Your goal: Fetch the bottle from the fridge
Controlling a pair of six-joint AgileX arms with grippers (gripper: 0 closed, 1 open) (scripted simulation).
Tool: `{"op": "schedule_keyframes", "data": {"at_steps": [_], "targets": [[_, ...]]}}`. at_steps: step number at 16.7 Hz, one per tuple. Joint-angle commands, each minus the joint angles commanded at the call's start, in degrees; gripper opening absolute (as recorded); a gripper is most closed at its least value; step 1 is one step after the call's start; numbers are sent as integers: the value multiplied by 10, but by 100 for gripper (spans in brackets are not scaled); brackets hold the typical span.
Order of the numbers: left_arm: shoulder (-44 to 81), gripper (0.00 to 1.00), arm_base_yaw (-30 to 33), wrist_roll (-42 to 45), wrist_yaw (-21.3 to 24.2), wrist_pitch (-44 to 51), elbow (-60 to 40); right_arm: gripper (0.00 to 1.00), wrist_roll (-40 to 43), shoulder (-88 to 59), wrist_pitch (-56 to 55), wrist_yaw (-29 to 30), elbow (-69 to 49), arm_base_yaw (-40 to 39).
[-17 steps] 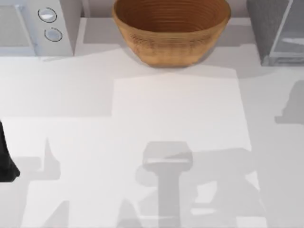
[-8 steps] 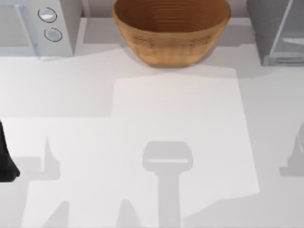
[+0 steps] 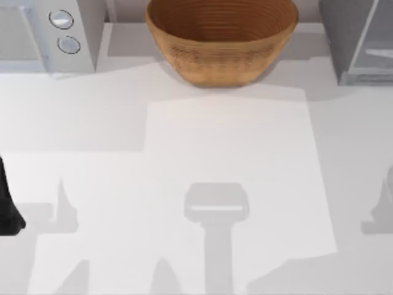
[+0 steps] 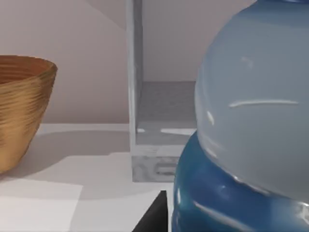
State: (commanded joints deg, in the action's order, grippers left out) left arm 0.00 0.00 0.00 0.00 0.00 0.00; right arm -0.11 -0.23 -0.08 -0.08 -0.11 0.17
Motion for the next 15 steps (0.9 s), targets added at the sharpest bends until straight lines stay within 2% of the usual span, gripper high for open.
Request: {"op": "schedule_keyframes", "data": {"at_steps": [3, 6, 10, 15], "targets": [[0, 100, 0, 0, 0, 0, 0, 0, 5, -14, -17, 15, -9, -13], [0, 100, 0, 0, 0, 0, 0, 0, 19, -75, -80, 71, -43, -63], [0, 100, 0, 0, 0, 0, 0, 0, 41, -225, -204, 195, -105, -173], [0, 100, 0, 0, 0, 0, 0, 0, 52, -494, -373, 389, -180, -353]]}}
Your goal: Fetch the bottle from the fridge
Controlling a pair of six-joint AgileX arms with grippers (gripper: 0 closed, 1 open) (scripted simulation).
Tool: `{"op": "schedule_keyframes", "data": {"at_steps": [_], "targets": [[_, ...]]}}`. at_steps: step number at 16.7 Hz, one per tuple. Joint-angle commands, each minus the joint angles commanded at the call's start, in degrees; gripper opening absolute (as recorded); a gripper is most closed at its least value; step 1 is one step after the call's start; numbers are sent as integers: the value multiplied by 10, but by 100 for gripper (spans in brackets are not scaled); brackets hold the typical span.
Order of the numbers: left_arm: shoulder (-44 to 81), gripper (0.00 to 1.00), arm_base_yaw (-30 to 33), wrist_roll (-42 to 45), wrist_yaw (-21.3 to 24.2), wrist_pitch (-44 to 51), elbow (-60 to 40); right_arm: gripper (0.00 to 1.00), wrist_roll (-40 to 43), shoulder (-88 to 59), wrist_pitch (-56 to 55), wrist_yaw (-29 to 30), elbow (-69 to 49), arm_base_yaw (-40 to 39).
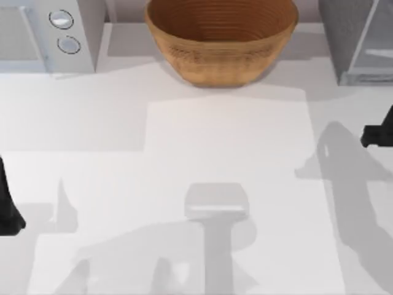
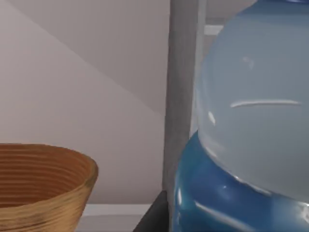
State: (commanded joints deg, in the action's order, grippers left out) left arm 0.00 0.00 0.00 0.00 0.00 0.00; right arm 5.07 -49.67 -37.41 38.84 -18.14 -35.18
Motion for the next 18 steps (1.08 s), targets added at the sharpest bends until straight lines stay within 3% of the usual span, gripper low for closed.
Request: {"op": "schedule_keyframes", "data": {"at_steps": [6, 10, 14, 18], "targets": [[0, 100, 0, 0, 0, 0, 0, 0, -20, -352, -198, 223, -86, -224], [0, 100, 0, 0, 0, 0, 0, 0, -42, -535, -305, 336, -145, -348], [0, 100, 0, 0, 0, 0, 0, 0, -57, -629, -366, 397, -185, -418], [0, 100, 0, 0, 0, 0, 0, 0, -59, -639, -373, 403, -190, -426]]}}
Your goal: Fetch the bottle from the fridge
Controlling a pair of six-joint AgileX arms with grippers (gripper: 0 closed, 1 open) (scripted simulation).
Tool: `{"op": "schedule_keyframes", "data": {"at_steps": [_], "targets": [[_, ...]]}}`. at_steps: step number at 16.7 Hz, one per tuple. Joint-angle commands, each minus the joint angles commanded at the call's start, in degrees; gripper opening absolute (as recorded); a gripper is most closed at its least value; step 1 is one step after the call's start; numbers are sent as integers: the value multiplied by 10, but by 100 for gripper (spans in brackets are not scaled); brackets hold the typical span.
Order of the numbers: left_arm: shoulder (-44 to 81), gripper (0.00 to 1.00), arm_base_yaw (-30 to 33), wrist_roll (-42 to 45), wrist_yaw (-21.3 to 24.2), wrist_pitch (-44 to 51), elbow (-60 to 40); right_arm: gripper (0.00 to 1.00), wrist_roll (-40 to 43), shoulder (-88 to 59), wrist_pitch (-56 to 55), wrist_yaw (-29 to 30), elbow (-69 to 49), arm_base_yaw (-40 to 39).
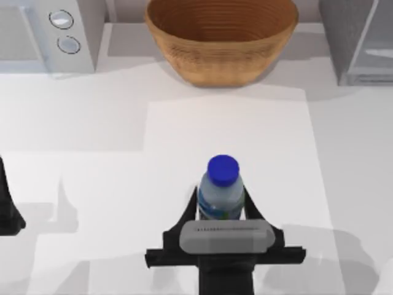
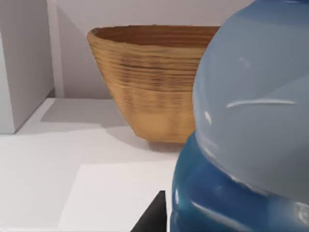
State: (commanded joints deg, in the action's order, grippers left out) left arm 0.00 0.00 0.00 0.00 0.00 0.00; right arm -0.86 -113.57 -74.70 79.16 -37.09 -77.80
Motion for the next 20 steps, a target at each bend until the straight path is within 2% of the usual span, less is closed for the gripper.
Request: {"op": "schedule_keyframes", "data": {"at_steps": [4, 11, 15, 20], "targets": [[0, 100, 0, 0, 0, 0, 0, 0, 0, -9, -4, -10, -1, 10], [0, 100, 0, 0, 0, 0, 0, 0, 9, -103, -73, -91, -39, 92], [0, 100, 0, 0, 0, 0, 0, 0, 10, -105, -75, -94, -41, 95], [0, 100, 0, 0, 0, 0, 0, 38, 10, -105, -75, -94, -41, 95]]}}
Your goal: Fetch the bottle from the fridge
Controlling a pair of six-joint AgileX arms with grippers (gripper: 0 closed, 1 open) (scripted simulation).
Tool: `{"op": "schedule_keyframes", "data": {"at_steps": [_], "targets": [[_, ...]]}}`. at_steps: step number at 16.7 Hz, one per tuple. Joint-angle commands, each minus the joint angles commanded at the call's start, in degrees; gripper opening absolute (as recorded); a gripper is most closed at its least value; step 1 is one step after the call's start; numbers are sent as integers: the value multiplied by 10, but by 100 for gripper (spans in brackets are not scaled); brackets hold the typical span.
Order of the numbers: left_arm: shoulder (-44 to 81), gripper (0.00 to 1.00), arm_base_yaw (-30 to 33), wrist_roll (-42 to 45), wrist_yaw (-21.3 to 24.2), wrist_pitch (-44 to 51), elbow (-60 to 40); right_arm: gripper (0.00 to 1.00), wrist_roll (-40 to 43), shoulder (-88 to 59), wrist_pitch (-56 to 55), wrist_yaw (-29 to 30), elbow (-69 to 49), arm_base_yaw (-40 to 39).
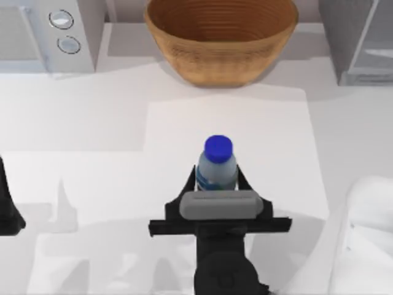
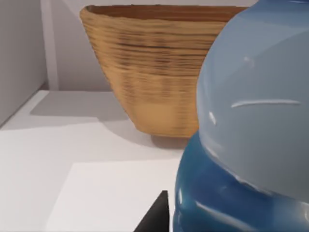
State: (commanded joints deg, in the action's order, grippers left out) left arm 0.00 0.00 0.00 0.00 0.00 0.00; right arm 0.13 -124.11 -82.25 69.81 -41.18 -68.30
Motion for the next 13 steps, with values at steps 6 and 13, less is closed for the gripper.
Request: {"op": "schedule_keyframes", "data": {"at_steps": [6, 13], "targets": [[0, 100, 0, 0, 0, 0, 0, 83, 0, 0, 0, 0, 0, 0], [0, 100, 0, 0, 0, 0, 0, 100, 0, 0, 0, 0, 0, 0]]}}
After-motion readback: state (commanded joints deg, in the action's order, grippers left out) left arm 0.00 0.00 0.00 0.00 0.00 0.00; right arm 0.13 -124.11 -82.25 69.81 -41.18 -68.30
